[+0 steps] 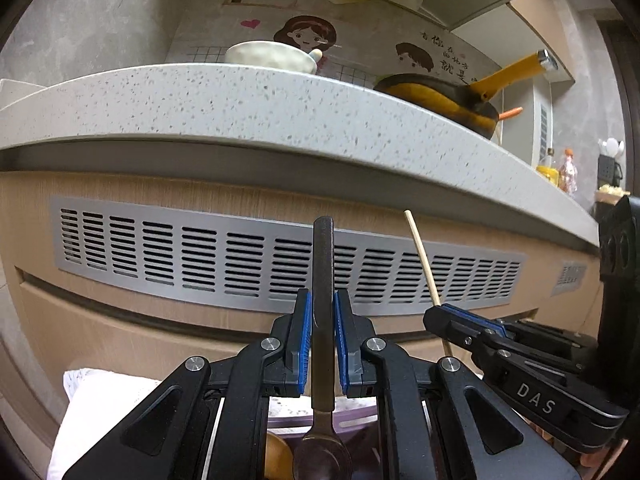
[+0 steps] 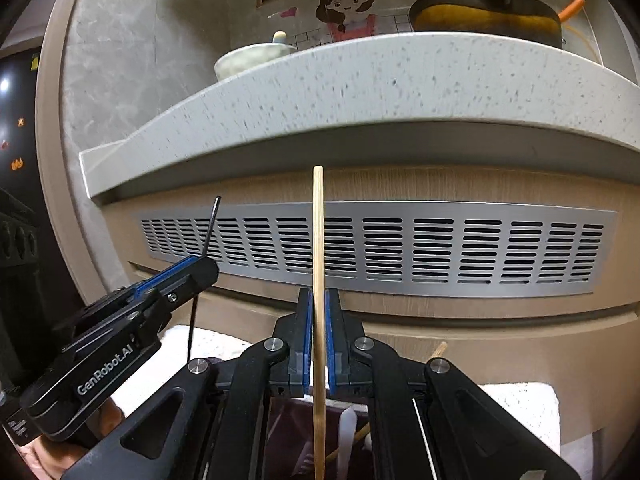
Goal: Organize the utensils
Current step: 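Carry the black-handled spoon and chopstick to the caddy and drop them in, then grasp a wooden chopstick from the table with each tool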
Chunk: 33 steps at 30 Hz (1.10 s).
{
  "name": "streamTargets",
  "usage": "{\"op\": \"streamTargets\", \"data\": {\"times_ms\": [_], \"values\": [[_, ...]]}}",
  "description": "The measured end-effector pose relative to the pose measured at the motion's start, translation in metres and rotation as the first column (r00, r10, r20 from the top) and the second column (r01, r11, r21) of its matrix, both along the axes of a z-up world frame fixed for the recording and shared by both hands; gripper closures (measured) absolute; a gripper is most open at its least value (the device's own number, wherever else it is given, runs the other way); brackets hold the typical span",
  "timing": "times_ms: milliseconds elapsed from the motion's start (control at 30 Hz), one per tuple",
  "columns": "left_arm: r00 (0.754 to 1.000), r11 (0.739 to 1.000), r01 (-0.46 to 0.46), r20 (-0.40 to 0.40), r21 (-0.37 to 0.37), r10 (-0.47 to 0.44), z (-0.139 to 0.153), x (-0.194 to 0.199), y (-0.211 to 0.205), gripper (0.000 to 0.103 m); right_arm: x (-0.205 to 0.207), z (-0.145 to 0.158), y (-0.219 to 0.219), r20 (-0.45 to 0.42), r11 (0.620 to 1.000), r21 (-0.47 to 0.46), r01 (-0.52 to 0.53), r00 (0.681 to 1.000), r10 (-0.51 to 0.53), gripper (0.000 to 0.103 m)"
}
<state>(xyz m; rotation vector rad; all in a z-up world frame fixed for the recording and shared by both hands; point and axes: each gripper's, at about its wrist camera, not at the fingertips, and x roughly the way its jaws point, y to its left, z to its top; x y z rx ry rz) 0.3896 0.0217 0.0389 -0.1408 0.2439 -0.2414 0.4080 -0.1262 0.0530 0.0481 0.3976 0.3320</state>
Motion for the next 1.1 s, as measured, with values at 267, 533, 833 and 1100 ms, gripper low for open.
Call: {"op": "streamTargets", "data": {"times_ms": [267, 533, 833, 1100], "values": [[0.999, 0.996, -0.043, 0.006, 0.073, 0.042, -0.015, -0.009, -0.006, 0.091, 0.007, -0.025, 0.009, -0.011, 0.998, -0.052, 0.031, 0.999, -0.032, 0.097], [0.990, 0.999, -0.004, -0.143, 0.050, 0.012, -0.036, -0.013, -0.005, 0.087, -0.011, -0.047, 0.008, -0.078, 0.996, -0.088, 0.023, 0.996, -0.030, 0.097], [0.981, 1.000, 0.030, -0.194, -0.006, -0.031, -0.019, -0.058, 0.011, 0.059, -0.066, -0.044, -0.029, -0.202, 0.994, -0.089, 0.058, 0.976, -0.075, 0.058], [0.956, 0.977, 0.190, -0.245, 0.093, -0.162, -0.005, -0.118, -0.007, 0.055, -0.148, -0.059, -0.091, -0.328, 0.956, -0.228, 0.183, 0.911, -0.252, 0.053]]}}
